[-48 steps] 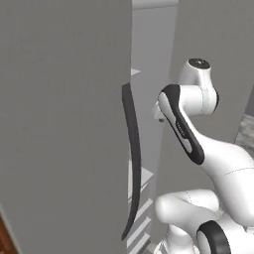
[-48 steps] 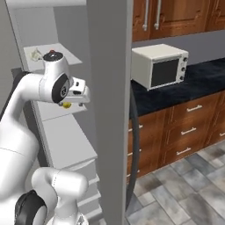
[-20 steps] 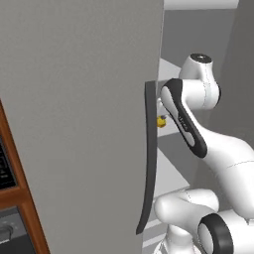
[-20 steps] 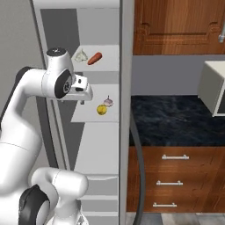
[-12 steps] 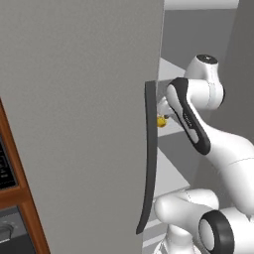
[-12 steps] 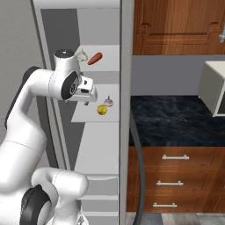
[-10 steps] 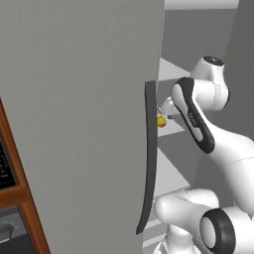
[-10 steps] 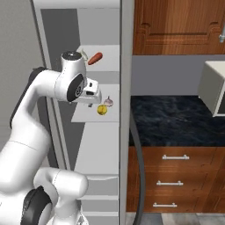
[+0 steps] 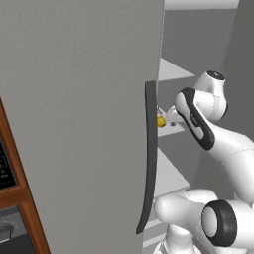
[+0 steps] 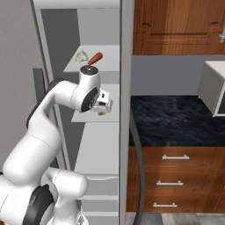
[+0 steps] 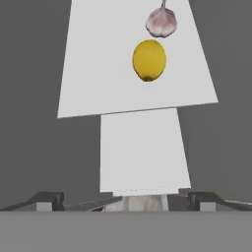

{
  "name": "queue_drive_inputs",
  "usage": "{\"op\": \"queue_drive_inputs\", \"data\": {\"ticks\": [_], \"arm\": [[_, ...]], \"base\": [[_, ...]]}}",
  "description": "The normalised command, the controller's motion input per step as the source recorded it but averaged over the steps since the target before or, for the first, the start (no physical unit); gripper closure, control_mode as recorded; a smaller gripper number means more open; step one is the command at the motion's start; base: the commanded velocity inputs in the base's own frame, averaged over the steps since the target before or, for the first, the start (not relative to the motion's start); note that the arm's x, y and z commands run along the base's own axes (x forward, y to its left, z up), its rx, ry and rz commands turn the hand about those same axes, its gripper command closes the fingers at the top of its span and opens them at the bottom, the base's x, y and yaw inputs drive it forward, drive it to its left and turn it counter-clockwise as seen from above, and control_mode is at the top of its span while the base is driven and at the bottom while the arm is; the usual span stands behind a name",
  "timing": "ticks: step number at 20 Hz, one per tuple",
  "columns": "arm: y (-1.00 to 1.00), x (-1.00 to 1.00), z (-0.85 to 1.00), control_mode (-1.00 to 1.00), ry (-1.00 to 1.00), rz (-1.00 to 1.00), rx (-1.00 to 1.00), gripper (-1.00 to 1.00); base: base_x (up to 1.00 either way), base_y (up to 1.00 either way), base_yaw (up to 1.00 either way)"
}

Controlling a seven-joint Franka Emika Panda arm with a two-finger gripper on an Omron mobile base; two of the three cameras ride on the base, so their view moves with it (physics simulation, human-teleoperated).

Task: Take the garlic and lemon from the second highest rack and move them to the highest rack where the carrot and garlic are located, to maximize freezer space. Close the freezer door after rearranging.

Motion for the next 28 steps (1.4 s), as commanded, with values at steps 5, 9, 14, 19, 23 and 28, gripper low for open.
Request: {"op": "queue_drive_inputs", "data": {"ticks": [5, 9, 14, 19, 23, 28], "arm": [[0.06, 0.56, -0.21, -1.00, 0.01, -0.03, 0.03, -1.00], [0.07, 0.52, -0.22, -1.00, 0.00, -0.07, 0.00, -1.00], [0.05, 0.43, -0.13, -1.00, 0.00, -0.03, 0.00, -1.00], [0.02, 0.32, -0.24, -1.00, 0.00, 0.00, 0.00, -1.00], [0.00, 0.24, -0.28, -1.00, 0.00, 0.00, 0.00, -1.00], [0.00, 0.35, -0.21, -1.00, 0.00, 0.00, 0.00, -1.00]], "base": [[0.00, 0.00, 0.00], [0.00, 0.00, 0.00], [0.00, 0.00, 0.00], [0.00, 0.00, 0.00], [0.00, 0.00, 0.00], [0.00, 0.00, 0.00]]}}
